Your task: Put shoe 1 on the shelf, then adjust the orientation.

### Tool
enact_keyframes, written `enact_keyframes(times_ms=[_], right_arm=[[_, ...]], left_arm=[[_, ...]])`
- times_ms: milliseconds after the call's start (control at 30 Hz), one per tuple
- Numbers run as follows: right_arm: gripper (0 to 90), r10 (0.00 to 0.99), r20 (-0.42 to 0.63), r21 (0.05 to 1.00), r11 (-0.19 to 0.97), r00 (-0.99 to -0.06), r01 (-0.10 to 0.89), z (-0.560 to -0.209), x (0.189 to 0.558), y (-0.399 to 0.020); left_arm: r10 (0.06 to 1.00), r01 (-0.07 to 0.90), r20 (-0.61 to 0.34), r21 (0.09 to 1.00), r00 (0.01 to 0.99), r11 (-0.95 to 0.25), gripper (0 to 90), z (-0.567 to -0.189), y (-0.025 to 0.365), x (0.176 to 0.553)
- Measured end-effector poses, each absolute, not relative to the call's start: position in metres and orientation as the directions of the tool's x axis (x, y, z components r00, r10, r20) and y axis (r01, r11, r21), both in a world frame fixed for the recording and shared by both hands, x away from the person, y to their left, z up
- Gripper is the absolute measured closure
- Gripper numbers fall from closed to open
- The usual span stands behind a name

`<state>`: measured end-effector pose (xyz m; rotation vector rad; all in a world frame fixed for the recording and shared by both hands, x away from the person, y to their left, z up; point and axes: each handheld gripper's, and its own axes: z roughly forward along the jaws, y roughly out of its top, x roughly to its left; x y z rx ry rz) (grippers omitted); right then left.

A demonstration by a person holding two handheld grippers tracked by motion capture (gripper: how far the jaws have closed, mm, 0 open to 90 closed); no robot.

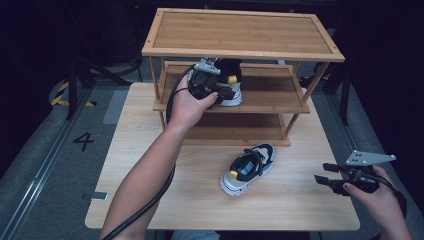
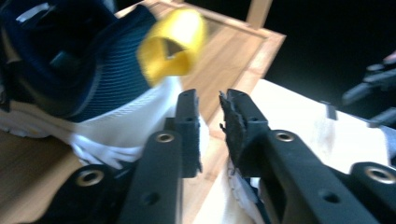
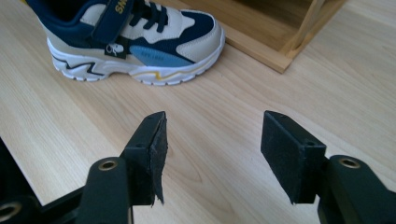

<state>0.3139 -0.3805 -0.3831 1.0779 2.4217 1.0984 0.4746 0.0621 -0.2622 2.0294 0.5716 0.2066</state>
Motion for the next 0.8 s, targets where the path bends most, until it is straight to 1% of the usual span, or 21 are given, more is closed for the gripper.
enact_keyframes(times_ms=[100,133,167,267,367,433,500,600,633,700,733,800], right_arm=[[41.8,0.729,0.087,0.749,0.401,-0.679,0.527,-0.382,0.319,-0.374],[41.8,0.729,0.087,0.749,0.401,-0.679,0.527,-0.382,0.319,-0.374],[39.9,0.728,0.089,0.753,0.397,-0.679,0.524,-0.381,0.321,-0.370],[32.9,0.721,0.085,0.749,0.409,-0.688,0.521,-0.380,0.326,-0.359],[28.2,0.697,0.070,0.754,0.431,-0.713,0.496,-0.378,0.329,-0.347],[24.8,0.680,0.062,0.745,0.456,-0.730,0.487,-0.378,0.332,-0.339],[27.5,0.659,0.060,0.719,0.493,-0.750,0.491,-0.378,0.334,-0.329],[30.8,0.623,0.004,0.691,0.563,-0.782,0.453,-0.377,0.336,-0.316],[33.0,0.617,-0.003,0.682,0.577,-0.787,0.449,-0.376,0.338,-0.310],[42.0,0.610,0.001,0.672,0.587,-0.793,0.452,-0.373,0.341,-0.304],[44.8,0.603,0.005,0.662,0.596,-0.798,0.455,-0.371,0.342,-0.301],[47.3,0.600,-0.003,0.661,0.601,-0.800,0.449,-0.368,0.344,-0.295]], left_arm=[[0.481,0.318,-0.090,0.852,0.872,-0.417,66.8,-0.258,0.072,0.459],[0.481,0.318,-0.090,0.852,0.872,-0.417,64.8,-0.258,0.072,0.459],[0.487,0.329,-0.097,0.847,0.868,-0.417,64.8,-0.258,0.076,0.454],[0.509,0.343,-0.085,0.831,0.857,-0.438,58.7,-0.258,0.087,0.441],[0.511,0.332,-0.049,0.812,0.858,-0.480,57.2,-0.261,0.097,0.428],[0.519,0.353,-0.045,0.783,0.854,-0.513,56.1,-0.267,0.103,0.421],[0.531,0.361,-0.019,0.753,0.847,-0.550,54.5,-0.274,0.110,0.413],[0.558,0.418,-0.031,0.698,0.829,-0.582,48.9,-0.284,0.121,0.401],[0.568,0.433,-0.030,0.681,0.822,-0.590,47.1,-0.288,0.125,0.398],[0.595,0.474,-0.025,0.631,0.803,-0.614,44.7,-0.297,0.132,0.390],[0.604,0.485,-0.011,0.607,0.797,-0.629,43.8,-0.301,0.136,0.387],[0.629,0.508,-0.005,0.595,0.777,-0.622,42.7,-0.310,0.145,0.379]])
